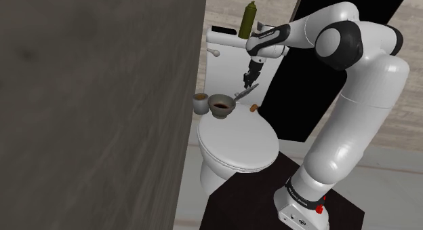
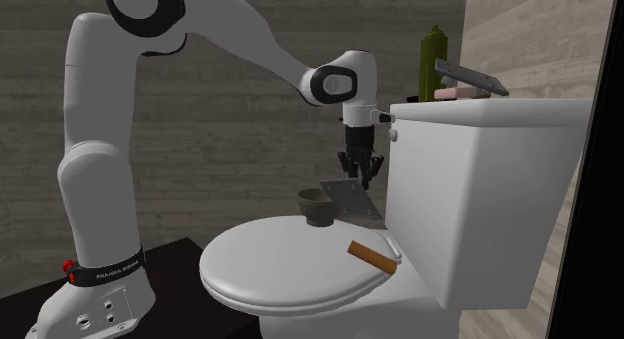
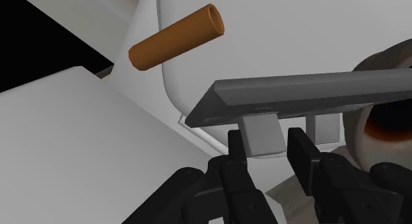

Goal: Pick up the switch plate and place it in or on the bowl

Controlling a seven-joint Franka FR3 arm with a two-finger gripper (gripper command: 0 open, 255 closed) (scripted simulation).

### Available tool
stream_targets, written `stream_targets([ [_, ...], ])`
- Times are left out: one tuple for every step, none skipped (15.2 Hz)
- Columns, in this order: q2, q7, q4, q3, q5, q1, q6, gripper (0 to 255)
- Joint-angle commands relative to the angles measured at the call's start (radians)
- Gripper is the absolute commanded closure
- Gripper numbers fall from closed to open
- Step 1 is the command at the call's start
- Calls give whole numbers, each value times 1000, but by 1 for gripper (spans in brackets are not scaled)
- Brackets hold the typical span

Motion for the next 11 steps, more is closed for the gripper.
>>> stream_targets([
  [-12,3,11,-2,-6,1,-22,255],
  [-17,5,19,-2,-9,1,-34,255],
  [-21,8,27,-3,-12,2,-46,255],
  [-26,10,35,-3,-14,2,-59,255],
  [-30,11,44,-3,-17,2,-71,255],
  [-34,13,52,-4,-19,3,-84,255],
  [-38,15,61,-4,-21,3,-96,255],
  [-42,17,71,-4,-24,3,-109,255],
  [-44,17,74,-4,-24,3,-114,255],
  [-67,44,53,4,-36,18,-113,255],
  [-89,71,33,12,-48,32,-112,255],
])
